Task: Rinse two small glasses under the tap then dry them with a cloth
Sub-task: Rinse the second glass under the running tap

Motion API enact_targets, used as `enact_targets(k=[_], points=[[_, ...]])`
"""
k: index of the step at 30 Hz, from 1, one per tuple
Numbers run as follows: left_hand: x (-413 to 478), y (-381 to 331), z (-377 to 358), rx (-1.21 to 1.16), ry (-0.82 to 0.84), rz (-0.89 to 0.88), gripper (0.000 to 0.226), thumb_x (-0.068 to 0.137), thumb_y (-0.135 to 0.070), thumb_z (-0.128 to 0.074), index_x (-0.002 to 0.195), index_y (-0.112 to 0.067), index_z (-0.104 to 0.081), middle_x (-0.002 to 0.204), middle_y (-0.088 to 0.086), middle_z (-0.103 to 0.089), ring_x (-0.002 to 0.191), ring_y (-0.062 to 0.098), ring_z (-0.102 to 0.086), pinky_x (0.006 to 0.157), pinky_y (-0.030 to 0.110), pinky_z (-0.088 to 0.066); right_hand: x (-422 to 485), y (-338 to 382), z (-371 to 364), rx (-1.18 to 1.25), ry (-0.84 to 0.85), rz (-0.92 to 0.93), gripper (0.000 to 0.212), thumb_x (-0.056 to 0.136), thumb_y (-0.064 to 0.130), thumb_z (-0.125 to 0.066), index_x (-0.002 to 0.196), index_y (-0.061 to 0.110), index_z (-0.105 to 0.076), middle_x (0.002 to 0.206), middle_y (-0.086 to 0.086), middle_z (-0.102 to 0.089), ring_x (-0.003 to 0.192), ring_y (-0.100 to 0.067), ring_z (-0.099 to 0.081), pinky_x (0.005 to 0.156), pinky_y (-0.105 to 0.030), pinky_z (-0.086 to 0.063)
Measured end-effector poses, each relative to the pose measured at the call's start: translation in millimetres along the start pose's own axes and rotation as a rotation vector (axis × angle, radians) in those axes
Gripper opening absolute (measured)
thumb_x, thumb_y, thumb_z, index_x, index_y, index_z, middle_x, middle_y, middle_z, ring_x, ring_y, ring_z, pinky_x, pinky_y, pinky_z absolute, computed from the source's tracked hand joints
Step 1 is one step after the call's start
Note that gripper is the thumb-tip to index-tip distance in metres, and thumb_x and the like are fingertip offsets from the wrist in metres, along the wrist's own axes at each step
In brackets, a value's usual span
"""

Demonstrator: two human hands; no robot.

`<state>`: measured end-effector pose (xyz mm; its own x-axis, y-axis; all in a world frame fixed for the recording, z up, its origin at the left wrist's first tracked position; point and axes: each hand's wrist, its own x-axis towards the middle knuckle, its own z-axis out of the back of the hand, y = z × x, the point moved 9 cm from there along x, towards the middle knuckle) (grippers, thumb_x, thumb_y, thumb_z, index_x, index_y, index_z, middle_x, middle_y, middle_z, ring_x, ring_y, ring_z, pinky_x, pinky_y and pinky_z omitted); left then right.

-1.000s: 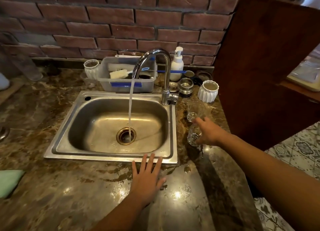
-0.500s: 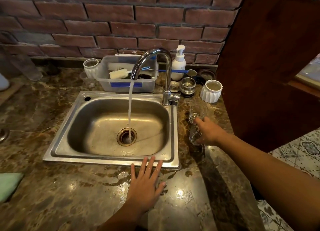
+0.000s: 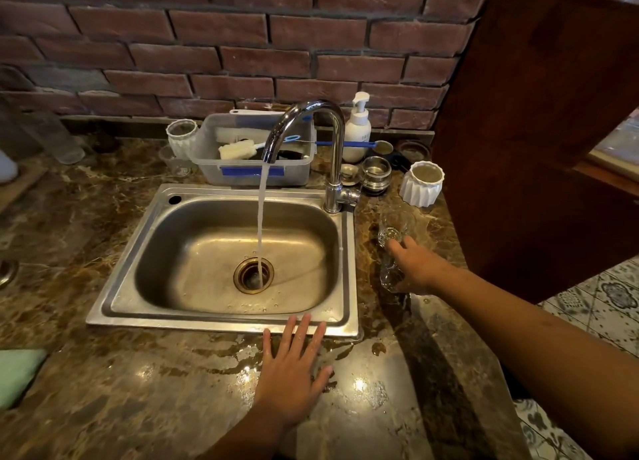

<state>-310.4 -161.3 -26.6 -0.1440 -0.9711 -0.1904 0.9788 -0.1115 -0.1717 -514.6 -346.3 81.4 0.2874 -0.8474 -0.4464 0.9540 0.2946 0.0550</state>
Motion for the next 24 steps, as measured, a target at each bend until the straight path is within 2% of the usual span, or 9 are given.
enact_targets(k=[3,9,12,15,17,21,24], points=[[0,0,0,0.001,0.004,-0.006,0.071,0.099,-0.067,-0.021,0.160,-0.032,-0.021,0.167,0.003,-0.026,0.153,0.030,-0.026,0.111,0.065,-0.015,-2,1,-1,-0.003,-0.002,-0.008,0.103,0.077,0.025,-0.083,0.154,0.019,-0.015,0.151,-0.015,-0.031,0.132,-0.036,-0.044,0.103,-0.042,-0.049],[1,0,-2,0.004,0.008,-0.005,0.071,0.099,-0.068,-0.022,0.161,-0.033,-0.018,0.167,0.002,-0.023,0.154,0.027,-0.014,0.113,0.065,-0.012,-8,8,2,-0.012,-0.043,-0.065,0.096,0.081,0.023,-0.078,0.155,0.018,-0.017,0.151,-0.016,-0.032,0.136,-0.035,-0.038,0.109,-0.042,-0.042],[1,0,0,0.006,0.039,-0.012,0.070,0.099,-0.067,-0.022,0.159,-0.032,-0.025,0.165,0.003,-0.030,0.153,0.029,-0.022,0.113,0.062,-0.011,-14,17,6,-0.093,-0.098,-0.053,0.092,0.082,0.030,-0.076,0.154,0.015,-0.021,0.152,-0.017,-0.033,0.139,-0.035,-0.035,0.114,-0.041,-0.036],[-3,8,3,0.025,0.056,-0.030,0.069,0.100,-0.068,-0.021,0.158,-0.031,-0.029,0.163,0.004,-0.033,0.149,0.029,-0.035,0.114,0.054,-0.003,-19,31,12,-0.143,-0.143,-0.020,0.086,0.082,0.034,-0.074,0.152,0.016,-0.026,0.151,-0.016,-0.035,0.140,-0.034,-0.032,0.116,-0.042,-0.033],[-8,27,6,0.020,0.050,0.009,0.069,0.099,-0.068,-0.018,0.158,-0.032,-0.029,0.163,0.005,-0.033,0.147,0.030,-0.036,0.115,0.052,0.002,-20,43,16,-0.151,-0.161,0.001,0.083,0.081,0.036,-0.074,0.149,0.017,-0.031,0.149,-0.015,-0.038,0.139,-0.033,-0.034,0.116,-0.042,-0.033],[-17,76,14,0.050,0.040,0.068,0.068,0.099,-0.069,-0.016,0.156,-0.035,-0.030,0.161,0.005,-0.037,0.146,0.033,-0.038,0.114,0.054,0.007,-19,72,22,-0.044,-0.172,0.030,0.078,0.084,0.033,-0.075,0.148,0.016,-0.034,0.147,-0.011,-0.040,0.136,-0.028,-0.037,0.111,-0.038,-0.038],[-18,110,18,0.045,0.046,0.138,0.071,0.095,-0.071,-0.029,0.154,-0.032,-0.036,0.154,0.006,-0.049,0.145,0.035,-0.038,0.114,0.060,-0.002,-12,90,23,0.160,-0.175,0.026,0.077,0.088,0.033,-0.073,0.150,0.014,-0.032,0.150,-0.011,-0.038,0.136,-0.028,-0.041,0.109,-0.038,-0.041]])
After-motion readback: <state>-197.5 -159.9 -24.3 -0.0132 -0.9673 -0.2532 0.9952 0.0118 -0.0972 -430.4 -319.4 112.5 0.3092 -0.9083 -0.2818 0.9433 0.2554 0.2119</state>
